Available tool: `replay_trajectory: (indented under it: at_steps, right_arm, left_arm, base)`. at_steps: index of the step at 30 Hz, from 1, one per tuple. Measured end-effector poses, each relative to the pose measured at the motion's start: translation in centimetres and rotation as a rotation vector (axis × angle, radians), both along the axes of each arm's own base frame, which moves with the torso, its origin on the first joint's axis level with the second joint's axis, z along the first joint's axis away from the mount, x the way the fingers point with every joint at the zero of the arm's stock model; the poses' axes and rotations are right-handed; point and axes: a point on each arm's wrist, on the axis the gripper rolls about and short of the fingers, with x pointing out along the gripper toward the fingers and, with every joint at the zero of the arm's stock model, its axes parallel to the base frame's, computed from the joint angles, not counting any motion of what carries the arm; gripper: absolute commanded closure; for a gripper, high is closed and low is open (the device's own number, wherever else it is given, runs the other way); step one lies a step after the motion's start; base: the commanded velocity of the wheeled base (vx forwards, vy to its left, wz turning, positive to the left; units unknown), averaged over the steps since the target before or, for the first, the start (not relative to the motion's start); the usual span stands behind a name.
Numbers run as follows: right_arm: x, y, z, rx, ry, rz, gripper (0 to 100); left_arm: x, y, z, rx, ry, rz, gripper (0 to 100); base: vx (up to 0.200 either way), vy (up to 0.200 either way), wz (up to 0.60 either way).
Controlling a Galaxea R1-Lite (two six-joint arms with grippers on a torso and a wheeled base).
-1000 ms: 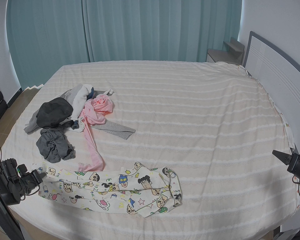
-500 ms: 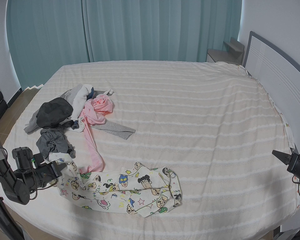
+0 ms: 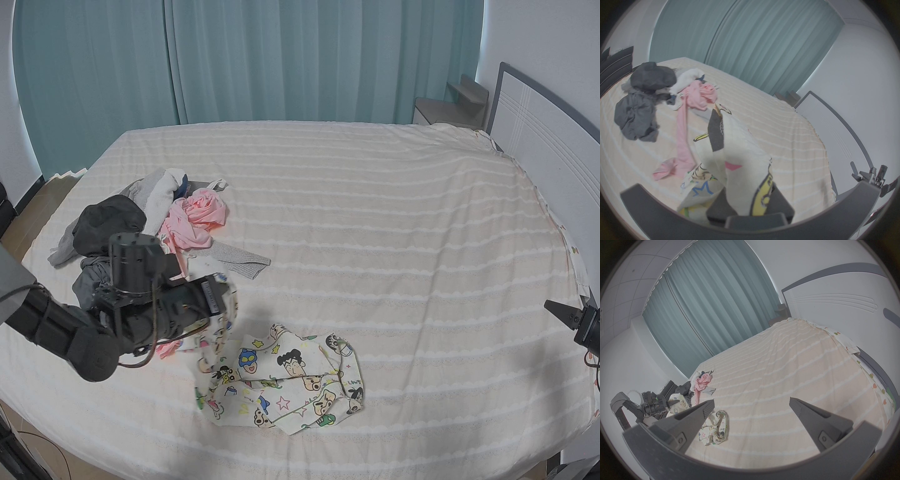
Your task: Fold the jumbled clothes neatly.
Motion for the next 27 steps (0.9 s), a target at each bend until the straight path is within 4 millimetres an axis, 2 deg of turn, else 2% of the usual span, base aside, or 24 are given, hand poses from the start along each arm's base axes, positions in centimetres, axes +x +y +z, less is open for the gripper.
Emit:
replay_trajectory:
  at_steps: [5, 12, 17, 24, 25, 27]
  right_arm:
    - [0.0, 0.0, 0.0, -0.001, 0.001, 0.0, 0]
    - [0.0, 0.0, -0.1, 0.001, 0.003, 0.0, 0]
    - [0.0, 0.0, -0.1, 0.002, 0.006, 0.0, 0]
    - [0.1, 0.0, -0.1, 0.003, 0.007, 0.001, 0]
    - [0.1, 0.0, -0.1, 0.003, 0.008, 0.001, 0]
    - [0.1, 0.0, -0.1, 0.003, 0.008, 0.001, 0]
  left_arm:
    - [0.6, -5.5, 0.7, 0.009, -0.034, -0.026, 100]
    - [0.4, -11.7, -1.7, 0.013, -0.001, -0.096, 100]
    - [0.5, -13.8, -2.8, 0.003, 0.01, -0.111, 100]
    - [0.8, -14.7, -3.8, -0.014, 0.013, -0.114, 100]
    - [0.8, -14.7, -3.9, -0.013, 0.015, -0.115, 0]
    - [0.8, -14.8, -4.0, -0.013, 0.018, -0.116, 0]
  base:
    - [0.0, 0.0, 0.0]
    - [0.0, 0.0, 0.0]
    - [0.0, 0.0, 0.0]
    - [0.0, 0.0, 0.0]
    - [0.0, 0.0, 0.0]
    - [0.0, 0.0, 0.0]
